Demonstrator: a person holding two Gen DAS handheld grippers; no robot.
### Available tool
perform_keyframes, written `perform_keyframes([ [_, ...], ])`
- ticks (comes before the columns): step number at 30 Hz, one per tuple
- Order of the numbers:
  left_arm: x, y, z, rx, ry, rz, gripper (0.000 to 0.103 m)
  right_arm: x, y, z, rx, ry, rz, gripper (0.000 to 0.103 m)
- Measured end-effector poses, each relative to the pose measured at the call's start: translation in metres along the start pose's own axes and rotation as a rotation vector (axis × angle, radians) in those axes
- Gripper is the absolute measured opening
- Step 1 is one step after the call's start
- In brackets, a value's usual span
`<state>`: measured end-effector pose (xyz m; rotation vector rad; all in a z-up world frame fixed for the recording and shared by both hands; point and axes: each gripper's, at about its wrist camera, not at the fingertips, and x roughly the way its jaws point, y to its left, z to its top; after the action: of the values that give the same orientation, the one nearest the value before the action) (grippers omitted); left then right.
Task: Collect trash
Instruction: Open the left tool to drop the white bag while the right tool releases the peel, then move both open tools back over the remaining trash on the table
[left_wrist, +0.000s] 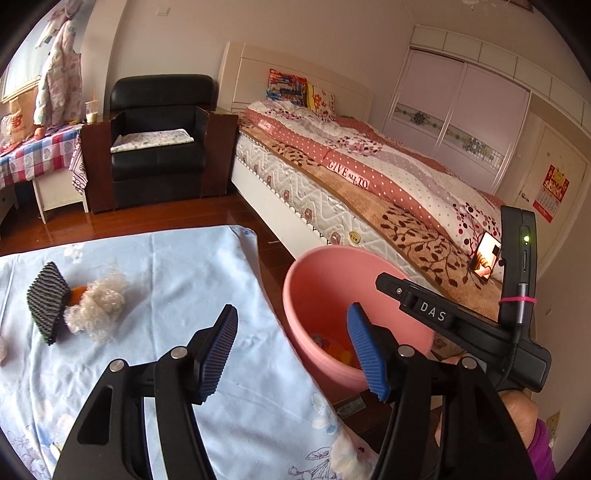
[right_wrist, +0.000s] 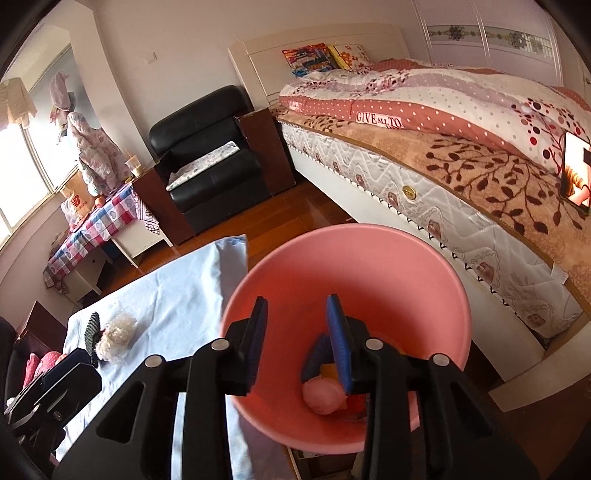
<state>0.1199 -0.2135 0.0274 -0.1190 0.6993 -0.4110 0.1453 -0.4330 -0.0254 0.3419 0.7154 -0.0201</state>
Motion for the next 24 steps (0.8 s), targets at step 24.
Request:
perform_keyframes([
  [24,-0.132,0.11,-0.018,-0.151,-0.156,0.198,0.061,-0.069,0.158,-0.041,-0.171,-0.119,0.181,0.034],
])
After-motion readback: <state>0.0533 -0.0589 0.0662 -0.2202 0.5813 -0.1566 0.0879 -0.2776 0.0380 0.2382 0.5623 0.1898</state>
